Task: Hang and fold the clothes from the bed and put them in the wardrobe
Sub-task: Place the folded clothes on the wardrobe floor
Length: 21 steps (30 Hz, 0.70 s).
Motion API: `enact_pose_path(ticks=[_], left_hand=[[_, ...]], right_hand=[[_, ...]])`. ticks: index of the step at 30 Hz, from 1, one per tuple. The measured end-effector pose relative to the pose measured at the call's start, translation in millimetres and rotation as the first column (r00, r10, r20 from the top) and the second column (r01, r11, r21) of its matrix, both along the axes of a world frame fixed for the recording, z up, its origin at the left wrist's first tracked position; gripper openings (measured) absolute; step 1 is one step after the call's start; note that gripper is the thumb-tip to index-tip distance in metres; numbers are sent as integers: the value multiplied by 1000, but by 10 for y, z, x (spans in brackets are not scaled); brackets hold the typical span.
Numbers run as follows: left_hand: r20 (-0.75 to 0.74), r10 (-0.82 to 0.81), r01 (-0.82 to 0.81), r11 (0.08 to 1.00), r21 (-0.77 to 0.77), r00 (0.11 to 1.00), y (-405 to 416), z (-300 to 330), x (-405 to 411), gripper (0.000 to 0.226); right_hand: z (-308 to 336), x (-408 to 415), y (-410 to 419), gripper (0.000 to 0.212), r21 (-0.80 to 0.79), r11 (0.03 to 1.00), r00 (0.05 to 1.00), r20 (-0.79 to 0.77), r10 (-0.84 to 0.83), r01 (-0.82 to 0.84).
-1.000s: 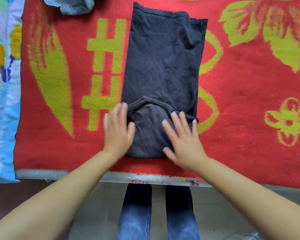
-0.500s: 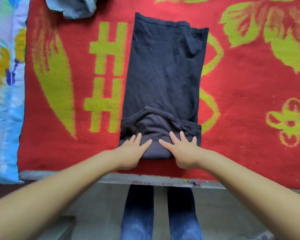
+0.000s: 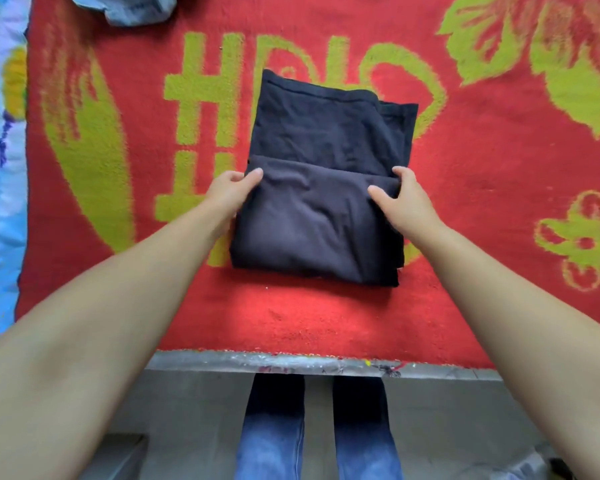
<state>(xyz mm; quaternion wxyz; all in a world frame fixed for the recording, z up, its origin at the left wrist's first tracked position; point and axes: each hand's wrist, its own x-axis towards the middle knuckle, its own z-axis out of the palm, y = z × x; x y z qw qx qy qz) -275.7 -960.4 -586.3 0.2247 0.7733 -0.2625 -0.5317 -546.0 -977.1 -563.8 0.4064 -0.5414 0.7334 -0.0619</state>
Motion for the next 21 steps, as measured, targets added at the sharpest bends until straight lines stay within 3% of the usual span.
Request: enact_pose_path(ticks=[2, 4, 7, 11, 13, 14, 15, 16, 18, 19, 20, 21], left_hand=[[258, -69, 87, 994, -58, 964, 190, -132, -127, 33], [410, -103, 180, 972, -154, 906, 367, -131, -203, 26], [493, -68, 198, 956, -216, 867, 485, -134, -225, 24], [606, -103, 147, 989, -23, 789, 471, -186, -232, 36], [718, -117, 257, 962, -90, 687, 490, -138, -246, 49], [784, -151, 418, 896, -148, 602, 523, -124, -267, 57], [831, -208, 614, 766, -190, 516, 581, -110, -303, 63], [858, -301, 797, 576, -185, 416, 671, -110, -354, 70], [869, -471, 975, 215, -54, 152, 887, -160, -420, 86], [842, -538, 992, 122, 32, 39, 974, -194, -411, 96], [795, -605, 988, 107, 115, -27, 1027, -218, -383, 105], [753, -657, 971, 148, 186, -45, 1033, -233, -352, 113]], right_hand=[[-48, 96, 126, 58, -58, 997, 996, -59, -61, 57], [-75, 153, 228, 49, -108, 989, 992, -64, -113, 105], [-198, 125, 302, 37, -179, 971, 983, -58, -172, 159], [-313, -49, 328, 36, -185, 956, 960, -122, -254, 229], [-246, -124, 368, 43, -334, 938, 968, -192, -162, 91], [-184, -121, 416, 47, -422, 905, 973, -224, -55, -46], [-124, -89, 496, 54, -476, 855, 963, -254, 90, -206], [-87, -28, 617, 62, -471, 795, 917, -302, 261, -381], [-123, 95, 897, 87, -308, 641, 703, -438, 561, -703], [-164, 122, 989, 101, -182, 579, 584, -485, 651, -795], [-216, 122, 1019, 112, -51, 553, 499, -505, 704, -832], [-262, 99, 994, 118, 39, 559, 459, -525, 717, -828]])
